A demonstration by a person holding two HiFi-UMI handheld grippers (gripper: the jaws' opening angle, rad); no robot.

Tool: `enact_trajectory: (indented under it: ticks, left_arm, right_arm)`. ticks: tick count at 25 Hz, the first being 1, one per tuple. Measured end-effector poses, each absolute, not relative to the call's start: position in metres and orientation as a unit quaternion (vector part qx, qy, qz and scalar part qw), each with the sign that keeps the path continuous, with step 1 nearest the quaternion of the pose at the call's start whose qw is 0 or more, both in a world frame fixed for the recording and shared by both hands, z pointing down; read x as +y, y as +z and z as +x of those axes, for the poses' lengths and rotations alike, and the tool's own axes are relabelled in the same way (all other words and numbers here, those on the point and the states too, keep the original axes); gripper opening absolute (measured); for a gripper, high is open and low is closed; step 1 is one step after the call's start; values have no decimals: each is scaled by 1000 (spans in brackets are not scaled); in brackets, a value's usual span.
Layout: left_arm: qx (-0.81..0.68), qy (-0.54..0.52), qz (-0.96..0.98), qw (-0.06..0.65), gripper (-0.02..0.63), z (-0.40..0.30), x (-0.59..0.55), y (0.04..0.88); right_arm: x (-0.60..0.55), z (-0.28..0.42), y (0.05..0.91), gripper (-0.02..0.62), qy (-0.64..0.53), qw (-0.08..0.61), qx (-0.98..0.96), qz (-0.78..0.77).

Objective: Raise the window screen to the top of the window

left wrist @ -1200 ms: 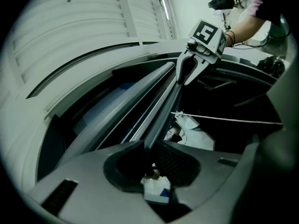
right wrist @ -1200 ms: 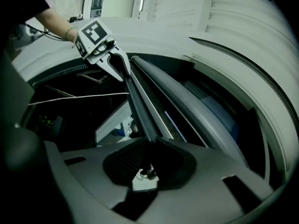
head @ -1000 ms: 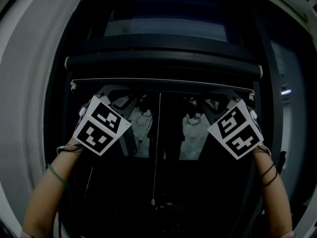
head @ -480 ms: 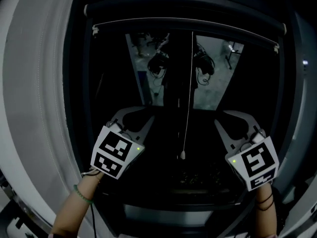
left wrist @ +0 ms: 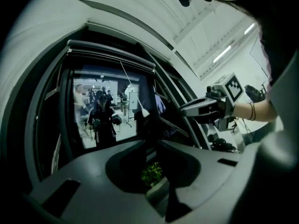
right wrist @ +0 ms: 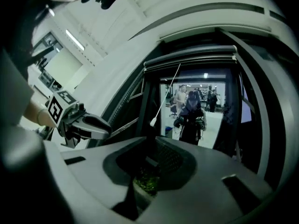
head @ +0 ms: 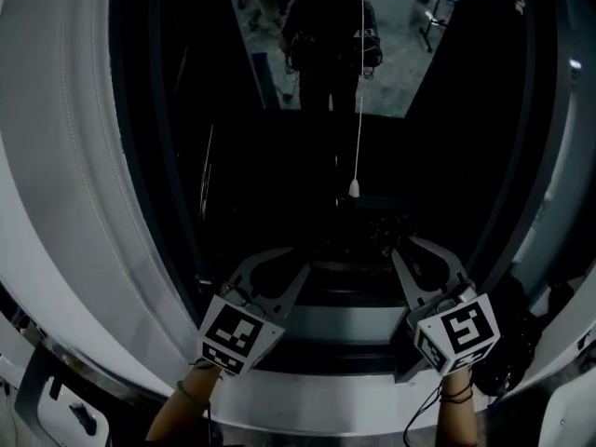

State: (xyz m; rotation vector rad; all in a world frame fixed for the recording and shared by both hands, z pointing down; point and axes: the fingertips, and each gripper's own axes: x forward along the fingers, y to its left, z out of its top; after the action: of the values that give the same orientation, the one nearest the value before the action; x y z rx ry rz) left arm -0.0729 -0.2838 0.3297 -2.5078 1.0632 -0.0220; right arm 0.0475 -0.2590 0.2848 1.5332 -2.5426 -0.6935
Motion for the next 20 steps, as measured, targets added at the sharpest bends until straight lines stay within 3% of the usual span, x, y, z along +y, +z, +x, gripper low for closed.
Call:
enact_trajectory:
  ticks: [20]
  left_arm:
    - [454,20,-890,-35,67,35,-39,516]
  right_arm:
    - [-43,114,517,60,29,39,-891,452]
